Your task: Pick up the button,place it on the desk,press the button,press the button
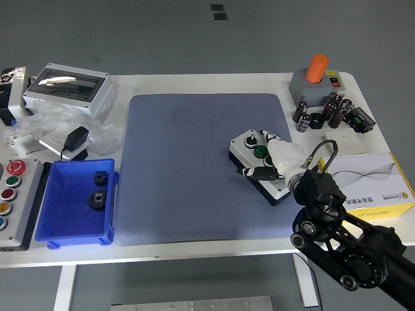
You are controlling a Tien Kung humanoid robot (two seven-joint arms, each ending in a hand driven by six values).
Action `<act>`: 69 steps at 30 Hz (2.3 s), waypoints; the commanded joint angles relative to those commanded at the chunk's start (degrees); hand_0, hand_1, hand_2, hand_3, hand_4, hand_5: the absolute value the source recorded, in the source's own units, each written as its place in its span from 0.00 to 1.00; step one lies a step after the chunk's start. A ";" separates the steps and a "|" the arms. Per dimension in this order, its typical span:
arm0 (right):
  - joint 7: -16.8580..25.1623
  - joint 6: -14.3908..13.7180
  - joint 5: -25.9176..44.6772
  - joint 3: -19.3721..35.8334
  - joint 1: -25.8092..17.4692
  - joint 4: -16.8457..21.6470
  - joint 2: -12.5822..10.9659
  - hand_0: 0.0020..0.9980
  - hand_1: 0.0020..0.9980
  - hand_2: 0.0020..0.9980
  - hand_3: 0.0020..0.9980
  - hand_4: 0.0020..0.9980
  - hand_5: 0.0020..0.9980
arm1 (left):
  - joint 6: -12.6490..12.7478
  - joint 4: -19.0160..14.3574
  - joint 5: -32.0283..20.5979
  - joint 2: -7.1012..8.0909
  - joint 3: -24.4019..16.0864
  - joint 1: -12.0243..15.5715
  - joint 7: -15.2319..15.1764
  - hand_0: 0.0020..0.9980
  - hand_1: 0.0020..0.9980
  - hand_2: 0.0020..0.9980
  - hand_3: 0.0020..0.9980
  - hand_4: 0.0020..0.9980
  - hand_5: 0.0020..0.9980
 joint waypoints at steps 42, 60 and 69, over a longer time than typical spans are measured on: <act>15.22 -11.07 7.29 -14.28 8.40 0.16 -5.36 0.08 0.28 0.32 0.61 0.39 0.00 | -0.14 0.00 -0.87 0.00 1.25 -0.22 -0.73 0.63 0.63 0.56 0.64 0.65 0.19; 38.88 -19.53 14.44 -26.11 16.09 -6.28 -3.41 0.13 0.30 0.32 0.59 0.35 0.00 | -0.10 0.00 -0.70 -0.15 1.22 -0.54 -0.39 0.63 0.63 0.56 0.64 0.65 0.19; 36.61 -21.31 12.54 -26.29 15.00 -12.30 -1.42 0.15 0.31 0.32 0.60 0.33 0.00 | -0.05 0.00 -0.71 -0.27 1.21 -0.51 -0.23 0.63 0.63 0.56 0.64 0.65 0.20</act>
